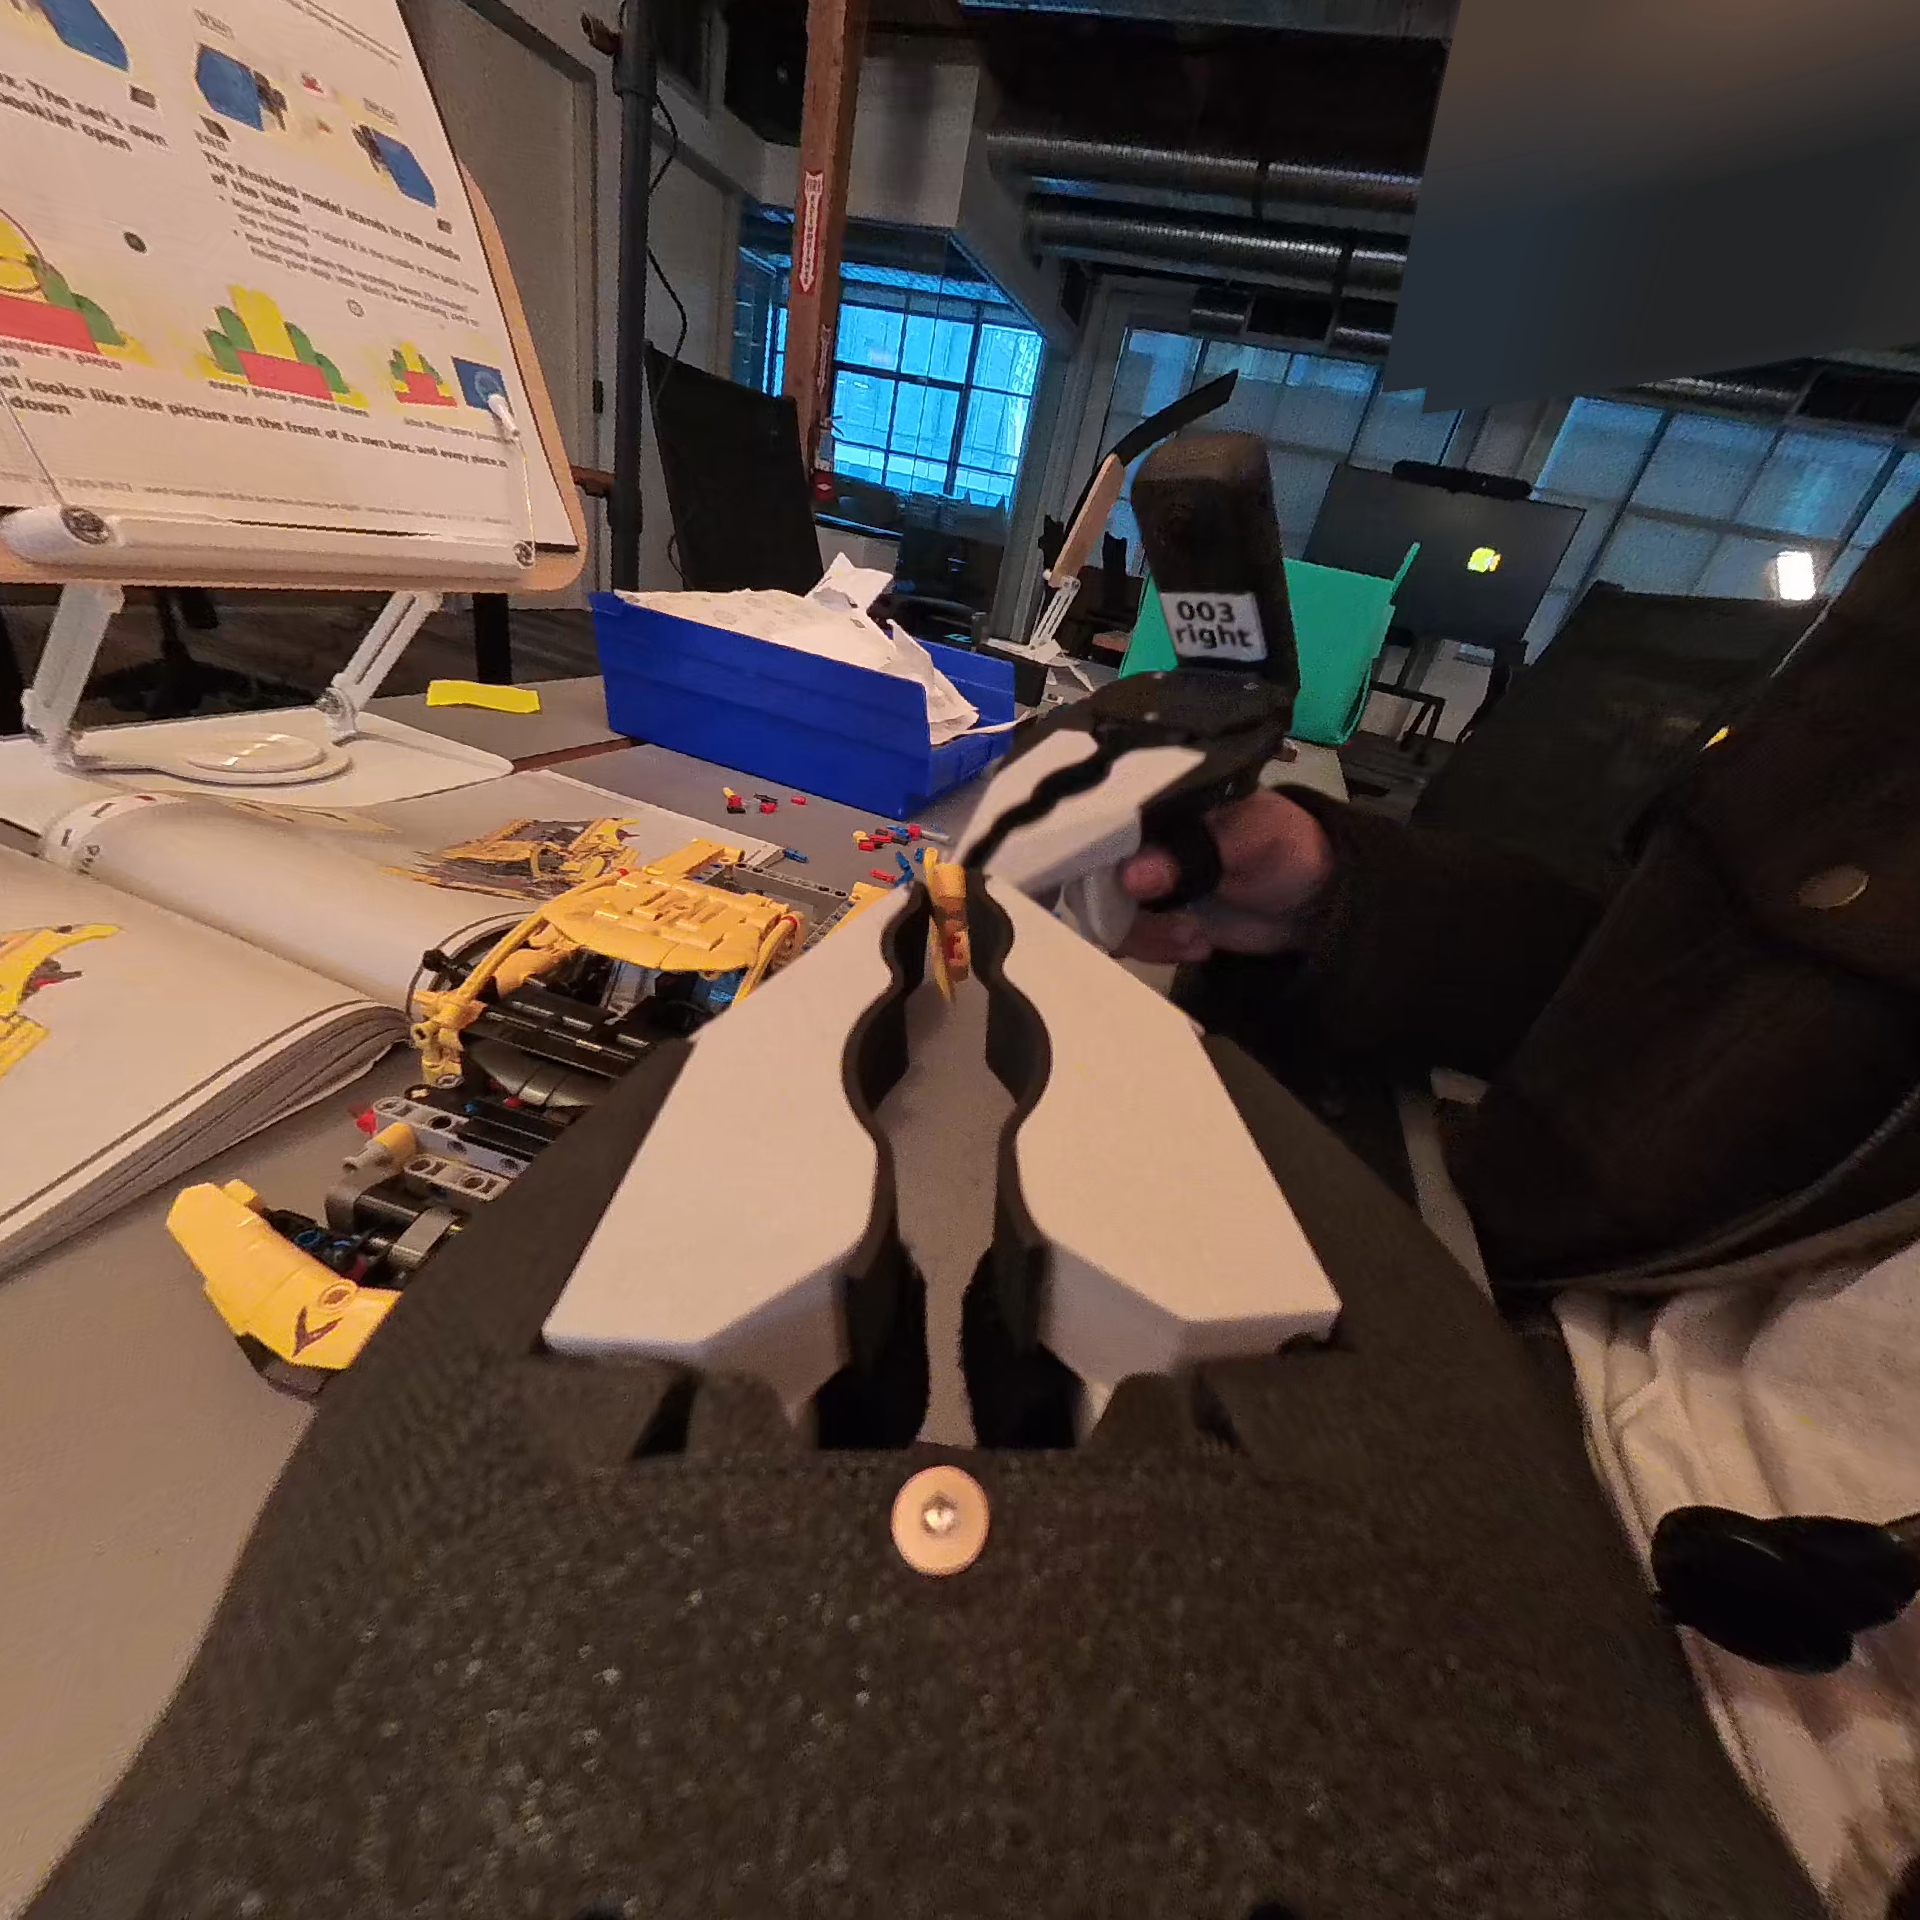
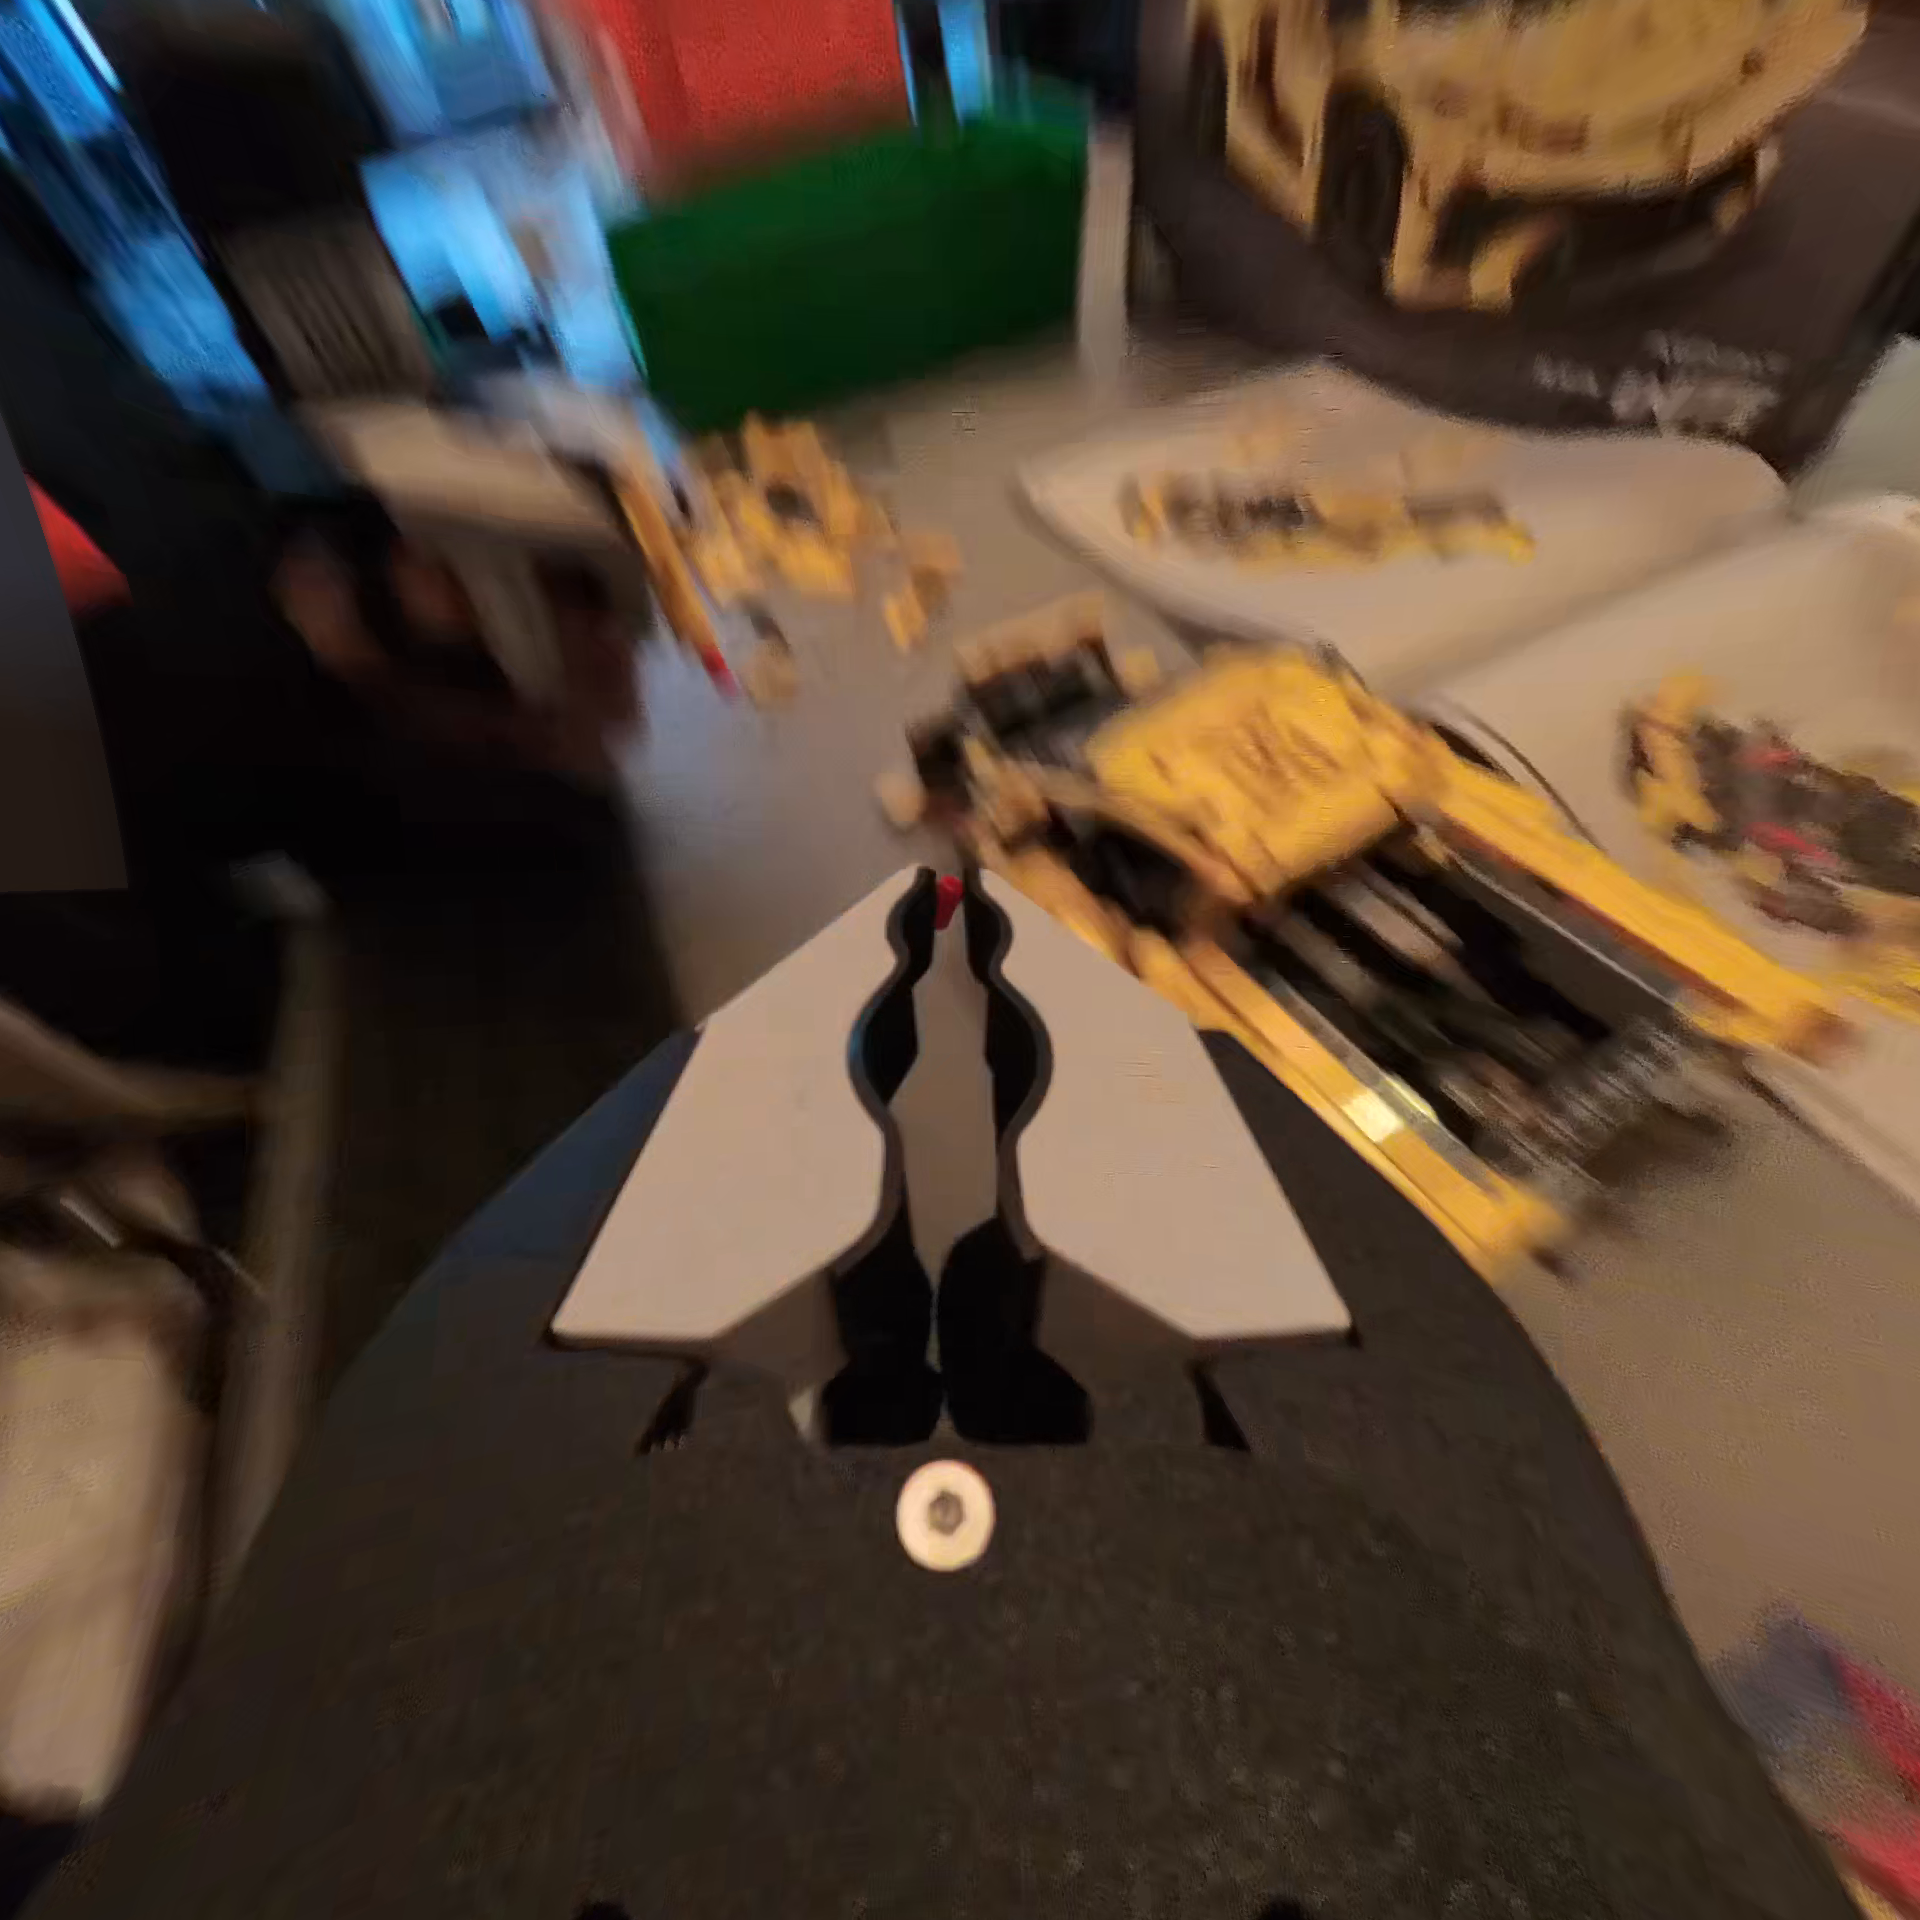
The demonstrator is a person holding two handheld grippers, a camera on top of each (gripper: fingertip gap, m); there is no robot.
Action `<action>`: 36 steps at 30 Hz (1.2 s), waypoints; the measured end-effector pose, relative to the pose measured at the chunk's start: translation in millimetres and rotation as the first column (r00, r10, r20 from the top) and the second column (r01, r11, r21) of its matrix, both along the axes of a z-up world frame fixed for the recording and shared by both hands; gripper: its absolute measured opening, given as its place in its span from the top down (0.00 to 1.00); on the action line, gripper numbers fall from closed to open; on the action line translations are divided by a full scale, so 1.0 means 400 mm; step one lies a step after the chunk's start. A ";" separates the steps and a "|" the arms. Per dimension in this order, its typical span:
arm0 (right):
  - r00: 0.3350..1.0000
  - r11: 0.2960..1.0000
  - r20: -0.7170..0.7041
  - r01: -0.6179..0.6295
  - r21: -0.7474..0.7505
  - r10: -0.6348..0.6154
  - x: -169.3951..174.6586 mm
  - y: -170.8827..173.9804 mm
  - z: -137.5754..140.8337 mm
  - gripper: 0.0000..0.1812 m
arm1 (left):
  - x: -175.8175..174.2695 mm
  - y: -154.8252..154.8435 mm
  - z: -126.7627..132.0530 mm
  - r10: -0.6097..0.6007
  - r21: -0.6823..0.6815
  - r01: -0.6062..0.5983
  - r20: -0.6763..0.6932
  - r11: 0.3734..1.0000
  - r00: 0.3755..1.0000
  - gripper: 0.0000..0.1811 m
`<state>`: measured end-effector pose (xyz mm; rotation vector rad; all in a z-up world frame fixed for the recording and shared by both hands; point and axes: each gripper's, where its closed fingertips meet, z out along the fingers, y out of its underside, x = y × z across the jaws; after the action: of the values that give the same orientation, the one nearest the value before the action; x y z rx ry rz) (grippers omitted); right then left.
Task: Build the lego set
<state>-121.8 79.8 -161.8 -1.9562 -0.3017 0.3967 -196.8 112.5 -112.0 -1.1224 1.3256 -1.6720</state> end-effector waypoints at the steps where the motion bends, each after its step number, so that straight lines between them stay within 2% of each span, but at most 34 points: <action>1: 0.987 0.998 0.161 -0.006 -0.058 0.015 0.044 -0.031 -0.052 0.98 | 0.002 -0.003 -0.002 0.002 0.017 -0.002 0.000 1.000 1.000 0.96; 3: 0.927 0.992 0.368 -0.029 -0.123 0.072 0.115 -0.084 -0.124 0.98 | 0.005 -0.014 -0.010 -0.001 0.053 0.002 -0.010 0.999 1.000 0.96; 5: 0.912 0.993 0.397 -0.069 -0.097 0.102 0.152 -0.109 -0.143 0.98 | 0.008 -0.022 -0.017 -0.005 0.077 0.007 -0.018 0.997 1.000 0.96; 7: 0.913 0.993 0.391 -0.116 -0.017 0.113 0.168 -0.117 -0.125 0.98 | 0.008 -0.023 -0.016 -0.004 0.080 0.005 -0.013 0.997 1.000 0.96; 8: 0.935 0.994 0.342 -0.108 0.027 0.092 0.171 -0.116 -0.103 0.98 | 0.009 -0.022 -0.018 -0.006 0.077 0.007 -0.017 0.997 1.000 0.96; 9: 0.968 0.993 0.235 -0.099 0.062 0.082 0.158 -0.112 -0.069 0.98 | 0.011 -0.025 -0.021 -0.011 0.078 0.013 -0.027 0.997 1.000 0.96; 11: 0.992 0.982 -0.069 -0.092 0.166 0.105 0.097 -0.096 0.036 0.98 | 0.018 -0.034 -0.027 -0.016 0.097 0.020 -0.039 0.995 0.999 0.96; 14: 0.898 0.957 -0.420 -0.005 0.289 0.131 0.011 -0.040 0.155 0.98 | 0.032 -0.049 -0.022 0.000 0.116 0.003 -0.027 0.993 1.000 0.96; 16: 0.836 0.947 -0.533 0.053 0.317 0.132 -0.048 0.003 0.186 0.98 | 0.035 -0.057 -0.003 0.017 0.101 -0.018 0.010 0.995 1.000 0.96; 18: 0.788 0.947 -0.605 0.098 0.307 0.115 -0.101 0.041 0.189 0.98 | 0.038 -0.055 0.010 0.049 0.088 -0.051 0.032 0.995 0.998 0.96; 20: 0.784 0.940 -0.613 0.127 0.317 0.101 -0.130 0.061 0.191 0.98 | 0.040 -0.046 0.012 0.079 0.080 -0.082 0.037 0.993 0.996 0.96; 24: 0.796 0.932 -0.605 0.201 0.302 0.025 -0.134 0.082 0.175 0.98 | 0.034 -0.033 0.020 0.084 0.031 -0.085 0.047 0.996 0.995 0.96; 29: 0.787 0.936 -0.616 0.205 0.285 0.016 -0.157 0.092 0.161 0.98 | 0.032 -0.020 0.023 0.088 -0.012 -0.087 0.048 0.996 0.995 0.96; 36: 0.784 0.948 -0.621 0.199 0.249 -0.002 -0.155 0.088 0.153 0.98 | 0.032 -0.017 0.018 0.101 0.013 -0.102 0.040 0.995 0.994 0.96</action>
<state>-184.0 114.8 -100.7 -1.4339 0.1661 0.8402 -184.0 105.7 -104.8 -1.1242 1.2344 -1.5994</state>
